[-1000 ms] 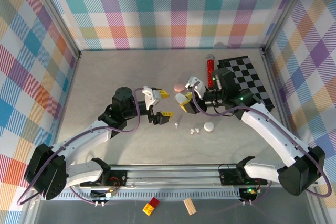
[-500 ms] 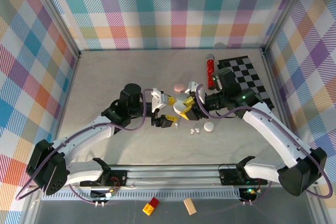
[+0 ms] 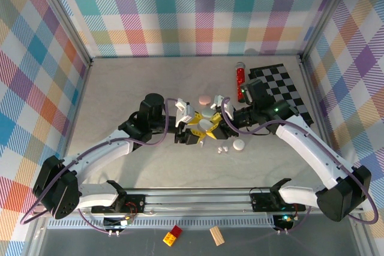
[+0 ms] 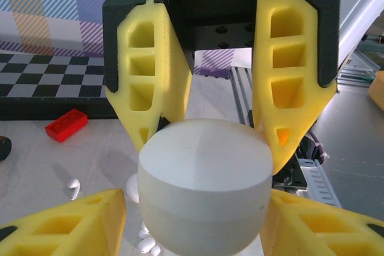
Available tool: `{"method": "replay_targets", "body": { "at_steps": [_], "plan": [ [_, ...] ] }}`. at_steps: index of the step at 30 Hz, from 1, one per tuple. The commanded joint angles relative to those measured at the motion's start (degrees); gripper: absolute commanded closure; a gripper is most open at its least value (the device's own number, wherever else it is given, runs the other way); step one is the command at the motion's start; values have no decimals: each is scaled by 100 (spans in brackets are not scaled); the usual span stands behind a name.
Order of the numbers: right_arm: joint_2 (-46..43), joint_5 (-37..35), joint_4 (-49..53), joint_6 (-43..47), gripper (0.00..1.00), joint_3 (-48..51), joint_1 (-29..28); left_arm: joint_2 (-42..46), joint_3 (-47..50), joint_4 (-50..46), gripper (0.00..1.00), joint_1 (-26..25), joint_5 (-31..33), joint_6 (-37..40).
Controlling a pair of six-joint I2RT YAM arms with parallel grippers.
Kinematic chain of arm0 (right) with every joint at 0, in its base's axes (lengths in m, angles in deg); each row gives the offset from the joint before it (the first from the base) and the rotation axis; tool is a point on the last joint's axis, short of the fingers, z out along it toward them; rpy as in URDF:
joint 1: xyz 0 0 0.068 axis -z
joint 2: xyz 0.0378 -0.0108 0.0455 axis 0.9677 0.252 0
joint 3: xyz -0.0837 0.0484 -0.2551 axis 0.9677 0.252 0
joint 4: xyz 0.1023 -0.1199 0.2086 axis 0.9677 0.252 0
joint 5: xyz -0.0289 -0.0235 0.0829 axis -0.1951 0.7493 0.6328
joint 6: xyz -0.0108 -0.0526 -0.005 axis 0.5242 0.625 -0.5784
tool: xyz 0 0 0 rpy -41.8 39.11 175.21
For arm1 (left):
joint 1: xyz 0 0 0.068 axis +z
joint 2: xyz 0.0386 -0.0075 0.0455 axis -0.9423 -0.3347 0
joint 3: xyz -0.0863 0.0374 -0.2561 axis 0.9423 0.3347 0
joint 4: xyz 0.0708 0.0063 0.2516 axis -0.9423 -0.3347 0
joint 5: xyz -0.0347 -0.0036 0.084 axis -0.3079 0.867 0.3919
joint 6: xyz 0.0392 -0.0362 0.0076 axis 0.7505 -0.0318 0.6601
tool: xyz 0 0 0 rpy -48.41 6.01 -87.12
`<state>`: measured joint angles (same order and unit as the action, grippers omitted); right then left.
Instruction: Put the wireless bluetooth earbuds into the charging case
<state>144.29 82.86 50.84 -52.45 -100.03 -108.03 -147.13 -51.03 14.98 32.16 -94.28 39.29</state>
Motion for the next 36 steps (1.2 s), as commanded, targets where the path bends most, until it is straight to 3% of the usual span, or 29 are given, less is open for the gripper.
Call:
{"method": "replay_targets", "body": {
  "at_steps": [1, 12, 19, 27, 36],
  "plan": [
    [-4, 123, 33, 164, 65, -172, 13, -48, -164, 189, 44, -56, -287, -119],
    [5, -23, 33, 222, 65, -169, 15, -95, -163, 322, 57, -57, -456, -257],
    [23, -130, 26, 237, 64, -184, 10, -97, -152, 402, 59, -57, -533, -264],
    [-139, -234, -100, 172, 43, -88, 19, -63, -57, 425, 66, -57, -516, -189],
    [-334, -543, -396, -193, 32, 35, 36, -37, 20, 498, 67, -41, -489, -173]
  ]
}}
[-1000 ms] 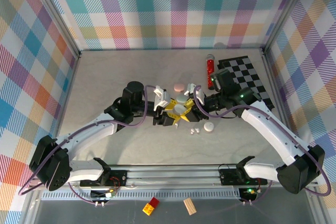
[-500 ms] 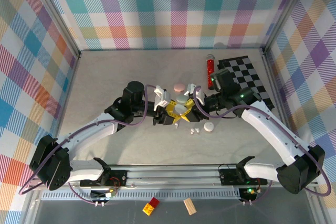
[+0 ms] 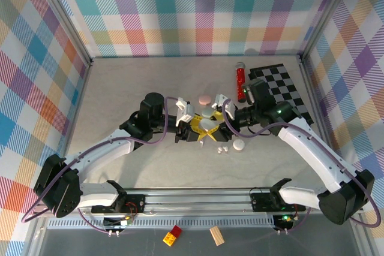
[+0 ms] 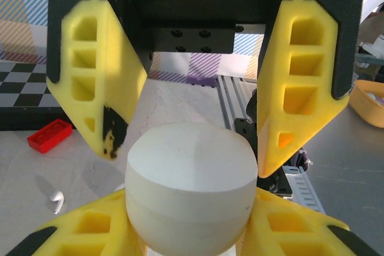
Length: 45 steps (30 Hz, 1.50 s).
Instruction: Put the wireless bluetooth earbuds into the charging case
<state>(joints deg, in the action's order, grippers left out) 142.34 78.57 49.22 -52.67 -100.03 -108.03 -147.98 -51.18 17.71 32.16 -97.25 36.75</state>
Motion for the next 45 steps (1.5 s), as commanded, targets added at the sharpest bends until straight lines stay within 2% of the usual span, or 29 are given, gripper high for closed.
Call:
{"method": "replay_targets", "body": {
  "at_steps": [1, 6, 12, 27, 39, 45],
  "plan": [
    [-143, -152, -254, -221, 32, 34, 53, 59, 44, 225, 67, -39, -192, 80],
    [-179, -71, -262, -322, 30, 20, 89, 111, 81, 205, 67, -39, -168, 108],
    [-204, -618, -479, -629, 30, 18, 151, 253, 97, 243, 67, -39, -150, 30],
    [-471, -811, -1003, -997, 29, 149, 358, 183, 132, 335, 67, -39, -168, 7],
    [-818, -439, -1328, -1062, 21, 280, 474, 96, 290, 823, 67, 35, -84, -231],
    [-1070, -543, -1649, -1222, 17, 472, 546, 73, 325, 1001, 67, 81, -72, -314]
  ]
}}
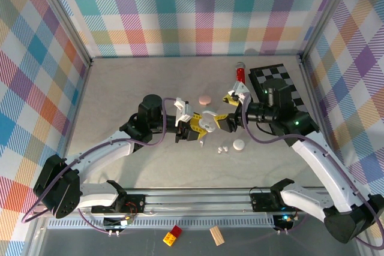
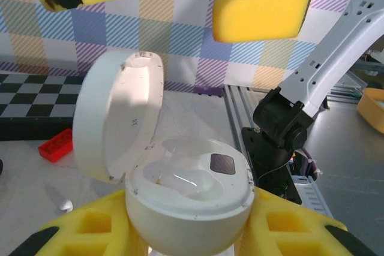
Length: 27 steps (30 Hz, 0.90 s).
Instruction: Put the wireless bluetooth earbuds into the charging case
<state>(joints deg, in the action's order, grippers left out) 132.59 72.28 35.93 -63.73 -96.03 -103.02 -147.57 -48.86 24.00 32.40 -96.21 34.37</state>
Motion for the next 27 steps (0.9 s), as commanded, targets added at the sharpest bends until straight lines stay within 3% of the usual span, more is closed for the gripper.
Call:
{"method": "replay_targets", "body": {
  "at_steps": [1, 8, 16, 27],
  "plan": [
    [-121, 48, -374, -189, 17, 89, 55, 36, 112, 401, 67, 75, -150, -86],
    [-511, -765, -1101, -1138, 8, 630, 495, 68, 306, 720, 67, 399, -167, -292],
    [-528, -1622, -1064, -2798, 11, 1391, 1092, 229, 571, 1105, 67, 820, -85, -513],
    [480, -1279, -1556, -5161, 18, 2753, 739, 63, 709, 1974, 67, 1245, -266, -1061]
  ]
}}
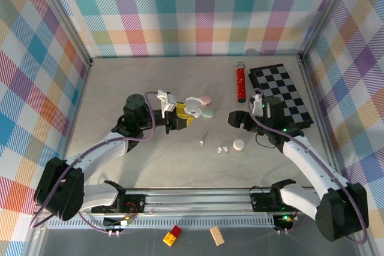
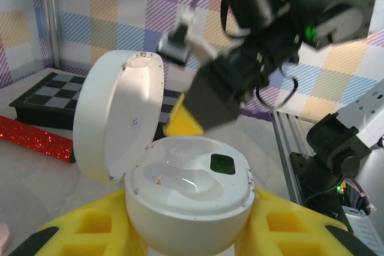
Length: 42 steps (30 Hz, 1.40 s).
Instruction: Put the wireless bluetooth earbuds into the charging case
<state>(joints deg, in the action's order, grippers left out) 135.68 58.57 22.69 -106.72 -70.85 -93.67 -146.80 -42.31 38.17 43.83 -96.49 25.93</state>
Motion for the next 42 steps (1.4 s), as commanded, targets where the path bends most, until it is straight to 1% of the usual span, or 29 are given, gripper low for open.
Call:
{"method": "replay_targets", "body": {
  "at_steps": [1, 5, 9, 13, 18, 23, 29, 35, 40, 42],
  "plan": [
    [262, 61, -203, -917, 20, 324, -342, -31, 70, 654, 67, 124, -251, -279],
    [591, 109, -241, -1152, 26, 525, -844, -32, 102, 770, 67, 177, -261, -355],
    [859, -43, -364, -1311, 29, 590, -1334, -14, 99, 762, 67, 191, -260, -352],
    [1077, -44, -780, -1557, 32, 753, -1490, -36, 97, 761, 67, 200, -265, -355],
    [1349, -39, -1175, -1596, 32, 838, -1531, 24, 98, 651, 67, 200, -275, -278],
    [1679, 29, -1305, -1589, 32, 811, -1530, 71, 105, 593, 67, 200, -286, -250],
    [1855, -178, -1221, -1430, 32, 697, -1531, 126, 93, 454, 67, 201, -294, -203],
    [1863, -467, -875, -1147, 32, 579, -1533, 139, 88, 394, 67, 198, -288, -154],
    [1851, -366, -1061, -846, 32, 495, -1531, 95, 88, 410, 67, 200, -295, -153],
    [1956, -395, -931, -637, 32, 285, -1525, 110, 88, 401, 67, 200, -295, -145]
  ]
}}
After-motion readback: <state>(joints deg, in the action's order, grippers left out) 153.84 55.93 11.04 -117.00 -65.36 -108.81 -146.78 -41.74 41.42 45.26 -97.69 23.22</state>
